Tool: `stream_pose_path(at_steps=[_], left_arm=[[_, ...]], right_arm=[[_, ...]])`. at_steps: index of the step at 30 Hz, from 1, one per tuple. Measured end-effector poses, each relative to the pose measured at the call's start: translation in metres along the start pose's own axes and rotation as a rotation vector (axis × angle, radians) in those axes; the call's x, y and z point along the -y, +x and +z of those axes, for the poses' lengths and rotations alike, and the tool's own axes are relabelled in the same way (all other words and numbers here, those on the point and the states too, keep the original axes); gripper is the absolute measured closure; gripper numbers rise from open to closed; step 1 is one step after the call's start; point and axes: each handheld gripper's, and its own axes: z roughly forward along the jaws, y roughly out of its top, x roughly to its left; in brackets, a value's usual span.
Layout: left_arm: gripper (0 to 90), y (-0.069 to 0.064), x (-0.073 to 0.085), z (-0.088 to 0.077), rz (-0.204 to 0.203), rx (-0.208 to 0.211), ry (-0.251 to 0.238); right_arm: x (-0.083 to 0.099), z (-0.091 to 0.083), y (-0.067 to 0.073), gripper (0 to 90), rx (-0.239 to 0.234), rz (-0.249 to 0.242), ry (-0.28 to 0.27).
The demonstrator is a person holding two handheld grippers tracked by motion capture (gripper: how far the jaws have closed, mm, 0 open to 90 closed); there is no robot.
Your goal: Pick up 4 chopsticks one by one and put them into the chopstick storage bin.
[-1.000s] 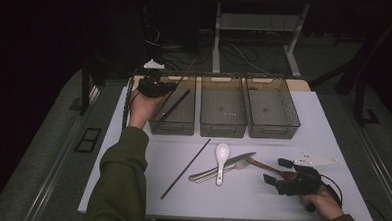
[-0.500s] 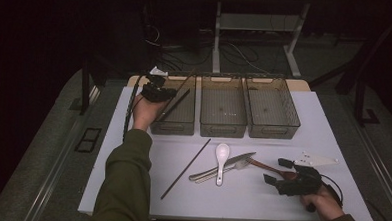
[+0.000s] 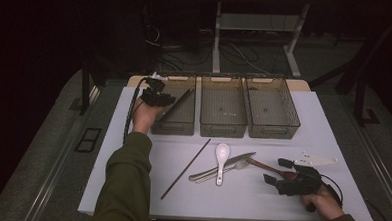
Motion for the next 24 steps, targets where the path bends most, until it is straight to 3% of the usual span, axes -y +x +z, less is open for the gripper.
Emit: stream_pose_path(at_steps=[9,16,20,24], left_arm=[[55.0,-0.005,-0.004,-0.013,0.015,0.018,-0.036],[46.1,-0.012,-0.007,-0.031,0.000,0.073,-0.075],[41.9,-0.019,-0.004,-0.040,0.023,0.085,-0.066],[38.6,-0.025,0.002,-0.048,0.022,0.126,-0.075]], right_arm=[[0.000,0.000,0.000,13.9,0.001,0.000,0.000],[0.000,0.000,0.000,13.9,0.002,-0.001,0.000],[0.000,0.001,0.000,13.9,0.002,-0.002,0.001],[0.000,0.001,0.001,13.9,0.003,-0.004,0.000]])
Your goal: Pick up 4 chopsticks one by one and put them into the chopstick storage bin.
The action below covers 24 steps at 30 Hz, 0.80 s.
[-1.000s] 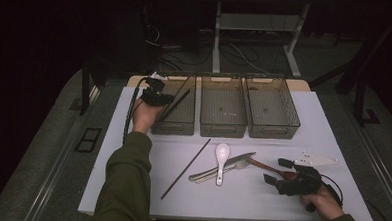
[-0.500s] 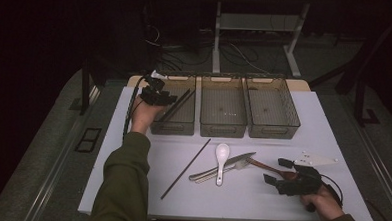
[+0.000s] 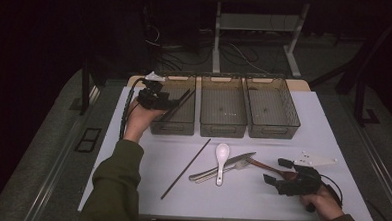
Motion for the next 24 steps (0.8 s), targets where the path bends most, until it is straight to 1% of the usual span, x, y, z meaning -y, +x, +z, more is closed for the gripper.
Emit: stream_pose_path(at_steps=[1,4,7,9,10,11,13,15,24], left_arm=[[38.2,-0.002,0.002,-0.002,-0.006,0.006,-0.009],[35.9,-0.008,0.006,-0.007,0.012,0.011,-0.002],[34.4,-0.014,0.009,-0.013,0.018,0.023,-0.004],[32.7,-0.018,0.011,-0.016,0.039,0.024,0.006],[32.5,-0.021,0.012,-0.018,0.035,0.024,0.004],[32.4,-0.022,0.013,-0.020,0.040,0.028,0.007],[31.4,-0.027,0.016,-0.023,0.031,0.032,-0.004],[30.3,-0.031,0.019,-0.026,0.038,0.039,-0.007],[27.6,-0.051,0.035,-0.039,0.042,0.045,-0.036]], right_arm=[[0.000,0.000,0.000,13.9,0.001,0.000,0.000],[0.000,0.000,0.000,13.9,0.002,0.001,0.001],[0.000,0.000,0.001,13.9,0.002,0.001,0.003],[0.000,0.001,0.001,13.9,0.002,0.001,0.003],[0.000,0.001,0.001,13.9,0.003,0.000,0.003],[0.000,0.001,0.001,13.9,0.003,0.001,0.004],[0.000,0.001,0.001,13.9,0.004,0.000,0.004],[0.000,0.001,0.001,13.9,0.004,0.000,0.004],[0.000,0.001,0.001,13.9,0.007,-0.002,0.005]])
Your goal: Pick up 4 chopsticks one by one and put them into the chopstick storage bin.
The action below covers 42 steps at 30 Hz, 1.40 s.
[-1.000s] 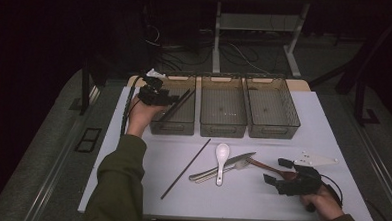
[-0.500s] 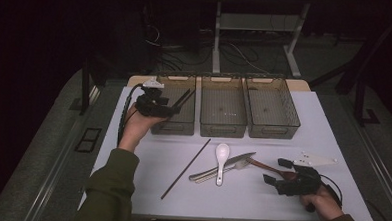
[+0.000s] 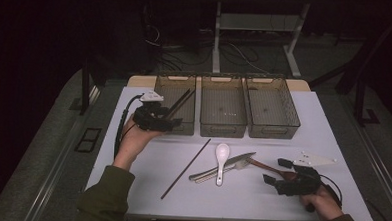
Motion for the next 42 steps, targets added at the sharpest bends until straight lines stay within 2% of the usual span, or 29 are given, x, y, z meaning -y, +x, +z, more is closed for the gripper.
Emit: stream_pose_path(at_steps=[4,9,17,27,35,42], left_arm=[[27.0,-0.009,0.009,-0.002,0.015,0.001,-0.002],[26.9,-0.021,0.022,-0.004,0.010,0.014,-0.007],[27.0,-0.038,0.042,-0.004,0.025,0.028,0.003],[30.0,-0.056,0.067,-0.002,0.016,0.034,-0.009],[42.0,-0.069,0.084,0.002,0.017,0.050,-0.006],[58.4,-0.074,0.093,0.011,0.026,0.062,0.051]], right_arm=[[0.000,0.000,0.000,13.9,-0.001,0.004,0.001],[0.000,0.000,0.000,13.9,0.001,0.001,0.000],[0.000,0.000,0.000,13.9,0.002,0.002,0.000],[0.000,0.000,0.001,13.9,0.002,0.005,-0.003],[0.000,0.000,0.001,13.9,0.002,0.005,-0.003],[0.000,0.000,0.001,13.9,0.002,0.002,-0.004]])
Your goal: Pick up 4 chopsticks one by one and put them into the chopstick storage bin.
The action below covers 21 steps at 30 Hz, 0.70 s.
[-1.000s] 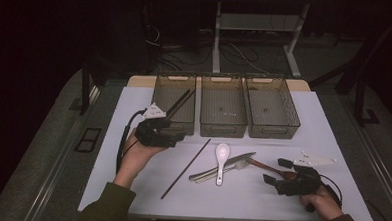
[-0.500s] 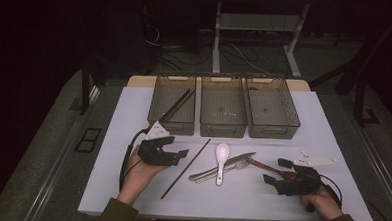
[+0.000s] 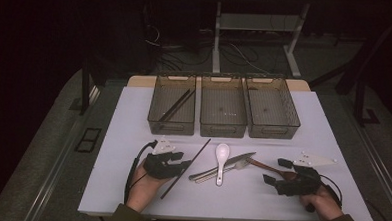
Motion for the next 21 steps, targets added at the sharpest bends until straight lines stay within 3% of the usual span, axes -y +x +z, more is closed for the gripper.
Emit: stream_pose_path(at_steps=[10,21], left_arm=[[70.8,0.003,0.009,0.016,-0.034,0.010,0.081],[75.5,0.001,0.011,0.023,-0.019,0.000,0.113]], right_arm=[[0.000,0.000,0.000,13.9,-0.002,-0.001,0.001],[0.000,0.000,0.000,13.9,-0.001,-0.003,-0.001]])
